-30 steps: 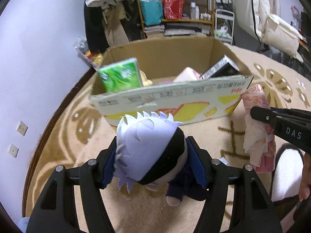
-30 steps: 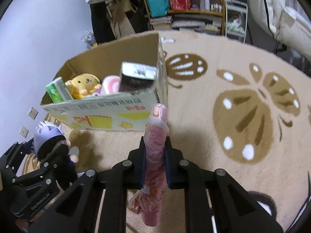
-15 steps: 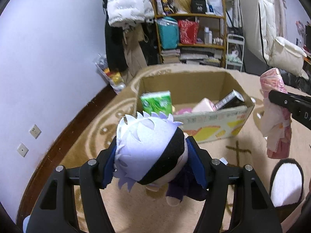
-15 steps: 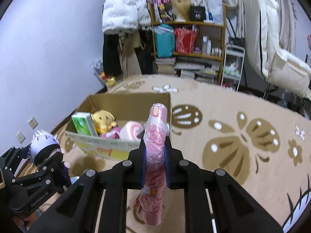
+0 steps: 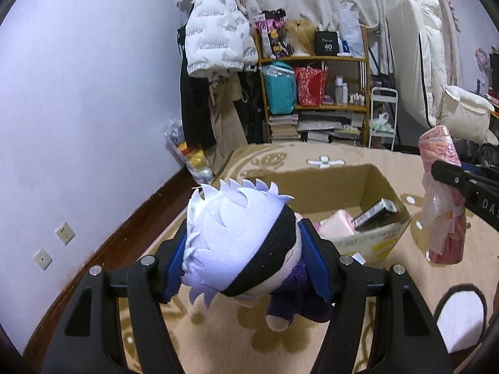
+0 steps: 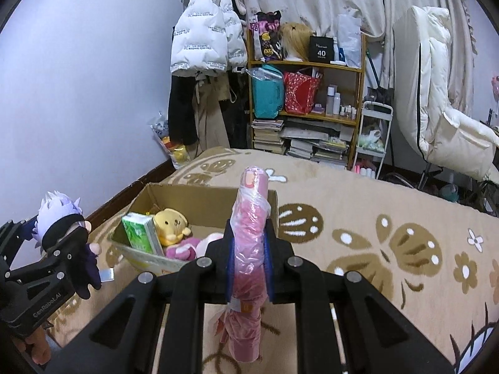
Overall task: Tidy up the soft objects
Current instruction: 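Lift the white-haired doll with the left tool while the right tool lifts the pink package over the box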
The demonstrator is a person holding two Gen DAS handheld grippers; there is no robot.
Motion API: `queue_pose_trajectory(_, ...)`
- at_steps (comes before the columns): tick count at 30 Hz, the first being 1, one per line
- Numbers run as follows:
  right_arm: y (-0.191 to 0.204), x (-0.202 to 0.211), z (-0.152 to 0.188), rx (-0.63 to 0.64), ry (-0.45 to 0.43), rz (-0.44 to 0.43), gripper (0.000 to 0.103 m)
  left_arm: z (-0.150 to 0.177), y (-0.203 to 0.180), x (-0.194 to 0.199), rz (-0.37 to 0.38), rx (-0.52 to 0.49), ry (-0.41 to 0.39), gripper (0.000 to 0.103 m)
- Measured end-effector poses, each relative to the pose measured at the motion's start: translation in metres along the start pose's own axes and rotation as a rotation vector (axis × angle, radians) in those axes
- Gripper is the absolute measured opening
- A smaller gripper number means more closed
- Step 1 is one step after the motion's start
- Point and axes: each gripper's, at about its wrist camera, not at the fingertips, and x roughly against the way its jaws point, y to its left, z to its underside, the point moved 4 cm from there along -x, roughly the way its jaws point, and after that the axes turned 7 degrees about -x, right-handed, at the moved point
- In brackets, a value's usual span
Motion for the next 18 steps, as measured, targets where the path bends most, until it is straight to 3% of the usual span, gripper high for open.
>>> queue_pose_trajectory(18, 0.008, -0.029, -0.049, 0.053, -0.071, 0.003, 0.016, -0.047, -0.011, -0.025, 0.006, -0.03, -0.067, 0.065)
